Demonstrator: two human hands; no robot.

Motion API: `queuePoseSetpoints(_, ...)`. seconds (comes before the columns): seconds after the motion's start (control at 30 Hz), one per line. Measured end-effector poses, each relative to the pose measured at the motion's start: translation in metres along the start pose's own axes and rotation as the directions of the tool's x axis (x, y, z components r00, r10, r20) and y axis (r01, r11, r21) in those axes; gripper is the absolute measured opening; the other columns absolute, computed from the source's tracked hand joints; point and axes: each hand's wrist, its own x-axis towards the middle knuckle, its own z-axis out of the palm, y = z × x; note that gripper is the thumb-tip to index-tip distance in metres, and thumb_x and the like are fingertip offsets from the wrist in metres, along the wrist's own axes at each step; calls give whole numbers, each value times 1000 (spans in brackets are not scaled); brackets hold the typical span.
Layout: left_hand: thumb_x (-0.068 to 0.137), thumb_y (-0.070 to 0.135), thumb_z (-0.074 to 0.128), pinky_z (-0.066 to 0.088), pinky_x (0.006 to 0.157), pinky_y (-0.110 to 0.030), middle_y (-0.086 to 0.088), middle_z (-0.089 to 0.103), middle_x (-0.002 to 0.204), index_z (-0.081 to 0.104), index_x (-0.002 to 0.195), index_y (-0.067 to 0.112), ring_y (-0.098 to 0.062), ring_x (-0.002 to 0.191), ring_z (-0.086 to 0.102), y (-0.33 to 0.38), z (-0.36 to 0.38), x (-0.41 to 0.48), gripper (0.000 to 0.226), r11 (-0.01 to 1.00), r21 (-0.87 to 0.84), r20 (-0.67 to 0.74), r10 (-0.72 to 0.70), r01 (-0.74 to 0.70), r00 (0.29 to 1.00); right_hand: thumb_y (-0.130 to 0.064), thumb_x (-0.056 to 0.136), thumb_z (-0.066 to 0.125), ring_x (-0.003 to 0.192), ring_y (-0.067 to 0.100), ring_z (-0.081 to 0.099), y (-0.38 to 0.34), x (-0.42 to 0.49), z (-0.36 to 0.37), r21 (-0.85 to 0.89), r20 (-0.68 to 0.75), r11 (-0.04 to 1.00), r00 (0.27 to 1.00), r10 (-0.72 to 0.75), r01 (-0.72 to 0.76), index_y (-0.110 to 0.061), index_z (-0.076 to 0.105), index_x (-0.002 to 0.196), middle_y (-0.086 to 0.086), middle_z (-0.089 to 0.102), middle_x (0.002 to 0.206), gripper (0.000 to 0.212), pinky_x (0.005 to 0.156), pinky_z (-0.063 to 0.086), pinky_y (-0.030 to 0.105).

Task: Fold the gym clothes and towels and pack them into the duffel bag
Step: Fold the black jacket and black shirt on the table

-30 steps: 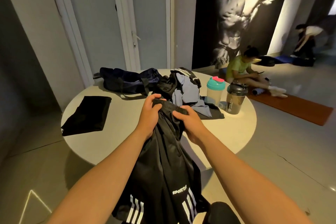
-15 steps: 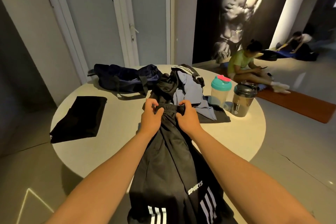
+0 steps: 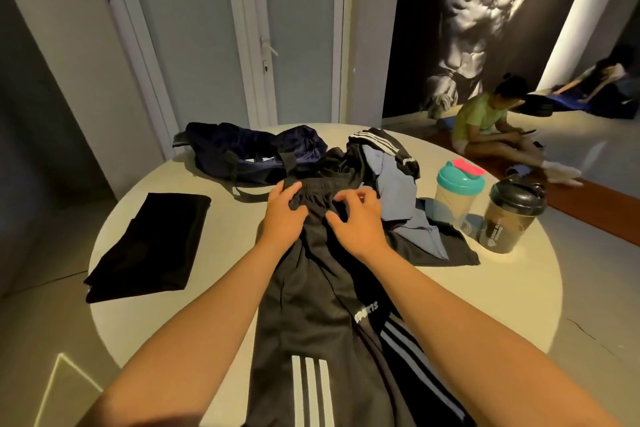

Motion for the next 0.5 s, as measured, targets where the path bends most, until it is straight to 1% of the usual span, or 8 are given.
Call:
queuePoseSetpoints(0.1,100,22,60,26,116,-32,-1,7,167,38,153,25,-22,151,19,-18,2,0,57,993,68,-8,-92,93,996,-51,93,59,126,32,38,14,-13,7,-192,165,975,976,145,-112,-27,48,132,9,45,132,47,102,42,45)
queuePoseSetpoints(0.17,99,35,59,26,118,-40,0,4,168,42,149,31,-24,152,17,-29,5,-8,53,982,149,-19,-117,119,993,-51,93,59,125,33,46,22,-22,11,-167,234,974,954,189,-152,-26,48,138,9,49,136,53,101,45,47)
queuePoseSetpoints(0.2,99,41,57,25,119,-44,2,5,167,44,146,36,-24,152,16,-32,6,-15,49,972,195,-42,-126,132,991,-50,94,59,124,32,50,24,-28,12,-103,244,981,952,183,-162,-24,49,139,10,52,137,53,101,46,45)
queuePoseSetpoints(0.27,98,48,52,24,116,-50,8,18,160,49,135,45,-23,146,18,-34,6,-32,37,946,298,-114,-95,125,989,-43,97,59,121,27,53,24,-39,10,-30,212,989,966,145,-142,-20,52,138,10,54,134,48,101,46,40)
queuePoseSetpoints(0.33,97,51,49,29,109,-48,13,32,147,53,125,50,-21,134,28,-31,6,-53,28,931,359,-119,-25,67,993,-37,98,58,120,27,53,23,-50,4,-40,164,992,978,128,-123,-19,54,137,9,55,130,43,99,45,39)
queuePoseSetpoints(0.4,97,55,47,32,105,-44,14,40,141,56,124,48,-21,130,35,-28,8,-73,30,912,409,-19,39,-28,999,-35,98,57,117,30,54,23,-62,-2,-87,152,987,978,144,-132,-19,52,138,10,54,129,43,96,48,42)
queuePoseSetpoints(0.43,97,56,47,30,107,-42,12,42,143,57,128,46,-22,132,37,-28,9,-83,34,898,435,56,46,-66,997,-36,98,56,116,31,54,24,-69,-4,-119,164,982,973,162,-143,-19,51,139,11,53,131,44,95,49,43)
queuePoseSetpoints(0.5,98,58,47,24,114,-42,7,33,157,49,142,40,-22,141,35,-29,12,-100,48,867,487,203,3,-103,979,-40,99,54,119,33,53,25,-84,-10,-183,174,968,964,202,-170,-19,48,141,12,53,134,48,95,49,46)
